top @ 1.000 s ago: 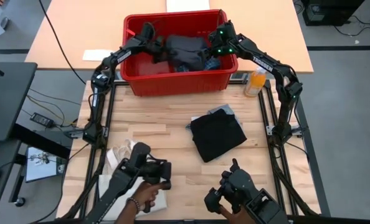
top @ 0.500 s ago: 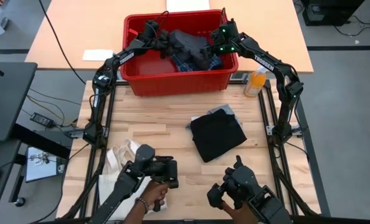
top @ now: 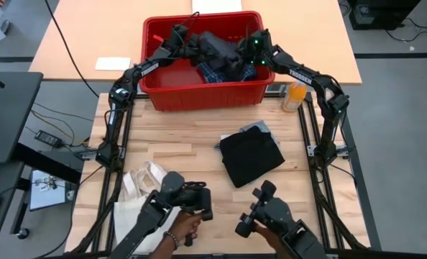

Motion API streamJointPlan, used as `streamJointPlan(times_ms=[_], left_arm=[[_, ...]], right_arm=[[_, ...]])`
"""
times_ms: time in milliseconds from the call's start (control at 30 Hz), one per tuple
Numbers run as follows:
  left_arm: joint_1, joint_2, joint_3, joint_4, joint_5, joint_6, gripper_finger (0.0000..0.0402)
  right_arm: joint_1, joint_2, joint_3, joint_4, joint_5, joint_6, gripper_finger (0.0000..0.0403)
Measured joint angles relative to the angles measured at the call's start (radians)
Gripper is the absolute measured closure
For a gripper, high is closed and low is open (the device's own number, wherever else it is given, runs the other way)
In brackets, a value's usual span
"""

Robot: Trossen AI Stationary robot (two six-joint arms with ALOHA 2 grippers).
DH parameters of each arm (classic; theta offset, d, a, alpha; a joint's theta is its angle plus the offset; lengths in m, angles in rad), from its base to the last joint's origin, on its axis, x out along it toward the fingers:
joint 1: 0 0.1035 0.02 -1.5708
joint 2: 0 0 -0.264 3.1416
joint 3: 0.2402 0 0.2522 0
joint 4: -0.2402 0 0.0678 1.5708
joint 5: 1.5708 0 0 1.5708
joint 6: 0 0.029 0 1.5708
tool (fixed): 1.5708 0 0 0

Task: Fold laundry
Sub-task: Remove the gray pants from the red organizer bin

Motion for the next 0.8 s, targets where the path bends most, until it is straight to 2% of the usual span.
streamJointPlan(times_ms=[133, 300, 433, 667, 800], left_arm=[[-0.004, 0.000, 0.000, 0.016, -0.010, -0.015, 0.0130], [-0.002, 0.001, 0.000, 0.051, -0.010, -0.033, 0.0130], [-0.002, 0.001, 0.000, 0.119, -0.009, -0.084, 0.0130], [-0.024, 0.001, 0.000, 0.145, 0.014, -0.122, 0.0130], [-0.049, 0.001, 0.000, 0.146, 0.041, -0.117, 0.0130]], right_arm=[[0.027, 0.000, -0.041, 0.056, 0.020, -0.087, 0.0151], [0.048, 0.000, -0.101, 0.098, 0.120, -0.176, 0.0103], [0.050, 0.000, -0.181, 0.213, 0.190, -0.193, 0.0081], [0.051, -0.002, -0.244, 0.369, 0.295, -0.194, 0.0090], [0.037, 0.001, -0.246, 0.450, 0.299, -0.185, 0.0105]])
